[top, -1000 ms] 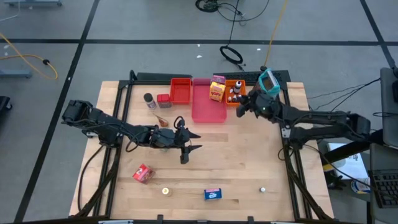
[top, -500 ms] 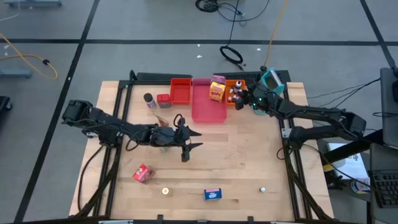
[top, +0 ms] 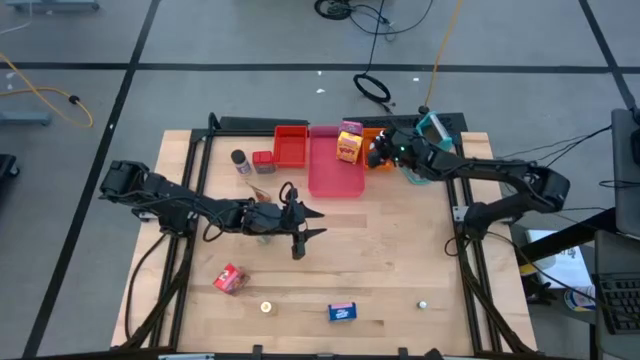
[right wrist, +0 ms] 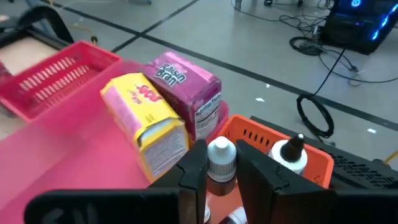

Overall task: Pick & Place Kitchen Items
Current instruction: Put the black food coloring bottle into the orange bin

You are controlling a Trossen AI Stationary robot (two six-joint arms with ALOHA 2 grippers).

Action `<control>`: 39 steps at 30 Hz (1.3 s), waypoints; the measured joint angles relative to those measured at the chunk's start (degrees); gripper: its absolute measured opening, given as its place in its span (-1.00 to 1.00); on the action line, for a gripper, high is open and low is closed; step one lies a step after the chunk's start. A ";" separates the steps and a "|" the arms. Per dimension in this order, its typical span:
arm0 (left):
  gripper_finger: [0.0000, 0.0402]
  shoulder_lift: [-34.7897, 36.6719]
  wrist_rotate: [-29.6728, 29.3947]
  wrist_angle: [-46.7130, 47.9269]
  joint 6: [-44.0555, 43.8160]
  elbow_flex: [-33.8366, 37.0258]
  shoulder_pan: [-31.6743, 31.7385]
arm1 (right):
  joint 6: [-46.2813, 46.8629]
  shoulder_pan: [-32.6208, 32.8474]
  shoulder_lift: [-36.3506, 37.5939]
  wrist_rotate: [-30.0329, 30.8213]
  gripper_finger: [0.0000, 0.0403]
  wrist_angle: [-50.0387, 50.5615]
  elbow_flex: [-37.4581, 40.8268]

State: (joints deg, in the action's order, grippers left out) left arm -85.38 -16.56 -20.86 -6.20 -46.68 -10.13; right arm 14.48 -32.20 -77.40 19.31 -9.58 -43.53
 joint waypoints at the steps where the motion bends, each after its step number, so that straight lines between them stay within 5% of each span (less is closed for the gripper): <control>1: -0.07 0.00 0.01 0.02 0.00 0.00 -0.01 | -0.13 -0.18 -0.75 0.02 -0.72 -0.04 -0.47; 33: -0.07 0.00 0.11 0.09 0.00 0.00 0.00 | -3.85 -1.23 -4.07 0.11 -0.57 -0.42 -1.75; 39: -0.07 0.00 0.11 0.09 -0.02 0.00 0.00 | -3.81 -1.23 -4.07 0.17 -0.43 -0.43 -1.75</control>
State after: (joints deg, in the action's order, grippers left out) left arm -85.38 -16.45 -20.78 -6.22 -46.68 -10.13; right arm 10.68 -33.43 -81.47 19.48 -10.01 -45.28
